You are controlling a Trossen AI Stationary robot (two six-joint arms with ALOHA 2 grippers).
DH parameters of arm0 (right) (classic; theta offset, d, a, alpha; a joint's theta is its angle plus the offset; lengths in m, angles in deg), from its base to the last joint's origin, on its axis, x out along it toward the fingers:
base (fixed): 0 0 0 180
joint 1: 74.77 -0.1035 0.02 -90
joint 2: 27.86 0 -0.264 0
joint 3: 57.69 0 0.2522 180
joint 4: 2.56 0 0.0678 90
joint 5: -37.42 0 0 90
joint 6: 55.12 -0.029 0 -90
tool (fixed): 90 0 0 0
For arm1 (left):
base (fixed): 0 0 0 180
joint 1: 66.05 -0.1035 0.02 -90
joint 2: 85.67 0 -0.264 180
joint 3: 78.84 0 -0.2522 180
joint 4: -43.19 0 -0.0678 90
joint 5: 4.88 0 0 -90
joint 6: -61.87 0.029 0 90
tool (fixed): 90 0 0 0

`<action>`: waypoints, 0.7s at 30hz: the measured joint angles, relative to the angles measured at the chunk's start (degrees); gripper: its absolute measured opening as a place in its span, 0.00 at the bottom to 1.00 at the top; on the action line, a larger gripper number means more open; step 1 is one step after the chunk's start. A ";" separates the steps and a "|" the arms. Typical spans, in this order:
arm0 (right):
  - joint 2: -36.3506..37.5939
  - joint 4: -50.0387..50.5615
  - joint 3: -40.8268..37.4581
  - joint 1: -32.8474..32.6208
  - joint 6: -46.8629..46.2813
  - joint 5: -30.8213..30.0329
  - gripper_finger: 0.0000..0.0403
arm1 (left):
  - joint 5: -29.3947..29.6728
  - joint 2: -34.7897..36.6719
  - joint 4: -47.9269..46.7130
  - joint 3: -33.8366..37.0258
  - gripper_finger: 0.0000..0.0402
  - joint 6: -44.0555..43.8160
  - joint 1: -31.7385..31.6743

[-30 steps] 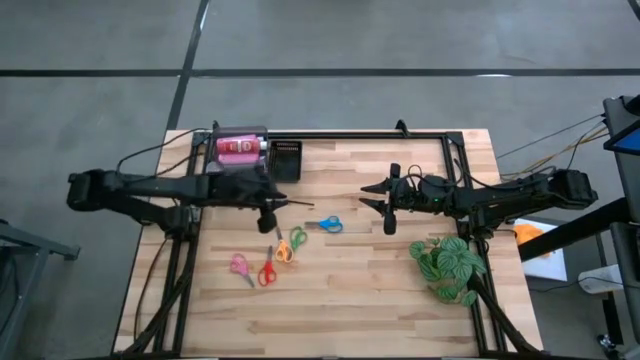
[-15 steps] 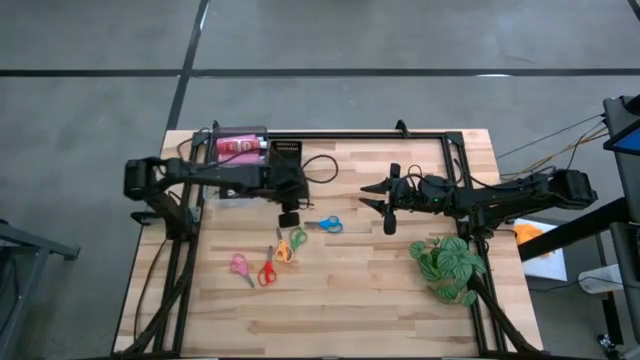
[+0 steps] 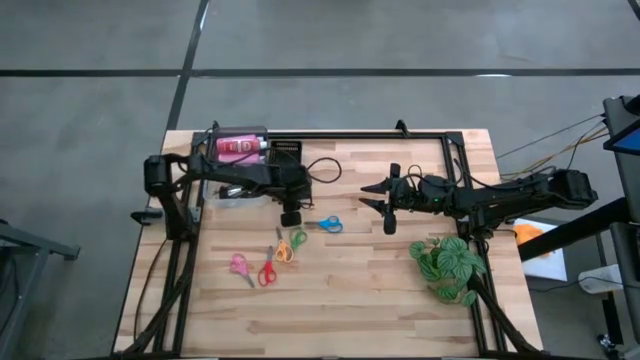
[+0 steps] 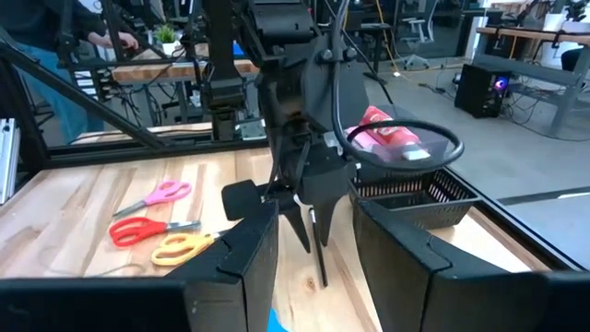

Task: Pick & Place Paint Supplies
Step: Put the black paint brush into the transparent bin

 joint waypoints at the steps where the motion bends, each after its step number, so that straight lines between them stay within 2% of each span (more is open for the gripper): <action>1: 0.00 0.02 0.00 0.02 0.10 0.00 0.35 | 0.00 0.01 0.47 0.28 0.24 0.19 -0.19; 15: 0.00 0.07 0.00 0.00 0.08 0.00 0.35 | -0.55 0.29 6.81 5.98 0.23 -0.02 -1.21; 18: 0.00 0.08 0.00 0.01 -0.06 0.00 0.35 | -0.70 0.25 6.71 5.92 0.18 0.51 -1.21; 21: 0.00 0.07 0.00 0.02 0.09 0.00 0.35 | -0.89 0.23 6.88 6.00 0.09 -0.37 -1.28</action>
